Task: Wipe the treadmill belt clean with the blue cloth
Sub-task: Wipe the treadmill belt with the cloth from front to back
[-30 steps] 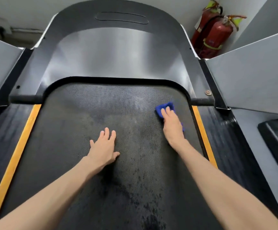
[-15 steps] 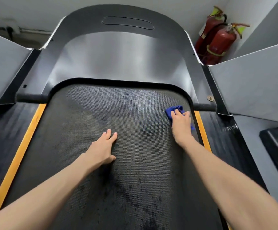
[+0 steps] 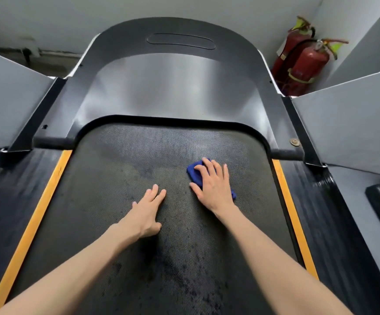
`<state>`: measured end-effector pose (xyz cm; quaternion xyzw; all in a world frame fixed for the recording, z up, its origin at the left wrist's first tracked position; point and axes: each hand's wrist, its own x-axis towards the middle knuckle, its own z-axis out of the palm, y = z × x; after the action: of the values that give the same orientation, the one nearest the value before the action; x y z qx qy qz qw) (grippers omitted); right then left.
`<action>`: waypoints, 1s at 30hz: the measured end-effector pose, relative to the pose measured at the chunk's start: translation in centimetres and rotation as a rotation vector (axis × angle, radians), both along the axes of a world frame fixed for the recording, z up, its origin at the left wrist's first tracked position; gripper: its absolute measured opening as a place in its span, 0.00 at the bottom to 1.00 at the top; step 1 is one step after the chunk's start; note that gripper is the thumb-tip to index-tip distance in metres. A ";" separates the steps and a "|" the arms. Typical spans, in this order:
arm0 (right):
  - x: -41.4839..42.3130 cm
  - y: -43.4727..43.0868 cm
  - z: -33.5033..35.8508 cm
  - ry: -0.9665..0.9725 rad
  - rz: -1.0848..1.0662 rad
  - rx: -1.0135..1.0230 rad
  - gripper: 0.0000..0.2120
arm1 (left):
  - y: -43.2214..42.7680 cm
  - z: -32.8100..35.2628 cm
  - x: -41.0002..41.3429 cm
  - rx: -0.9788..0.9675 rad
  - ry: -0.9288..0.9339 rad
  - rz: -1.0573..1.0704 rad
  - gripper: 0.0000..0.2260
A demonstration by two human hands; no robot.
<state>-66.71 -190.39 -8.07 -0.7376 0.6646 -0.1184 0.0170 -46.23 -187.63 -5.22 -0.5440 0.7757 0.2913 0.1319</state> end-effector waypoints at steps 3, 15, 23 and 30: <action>0.9 -0.6 -1.0 -0.071 -0.041 0.080 0.25 | 0.0 0.0 0.1 0.002 0.002 0.000 0.40; -10.4 -2.6 -2.2 -0.117 -0.262 0.012 0.22 | -0.8 0.2 0.6 -0.026 0.034 -0.012 0.38; 0.1 -2.0 -1.6 -0.192 0.236 0.080 0.21 | -1.6 1.2 2.1 -0.004 -0.010 -0.072 0.34; -0.4 -4.2 -1.9 -0.301 -0.442 -0.081 0.23 | -1.0 1.4 5.1 -0.109 -0.211 0.053 0.32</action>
<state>-67.11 -194.54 -9.93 -0.5490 0.7941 -0.2539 0.0599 -41.18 -188.68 -3.82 -0.5984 0.7575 0.1933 0.1753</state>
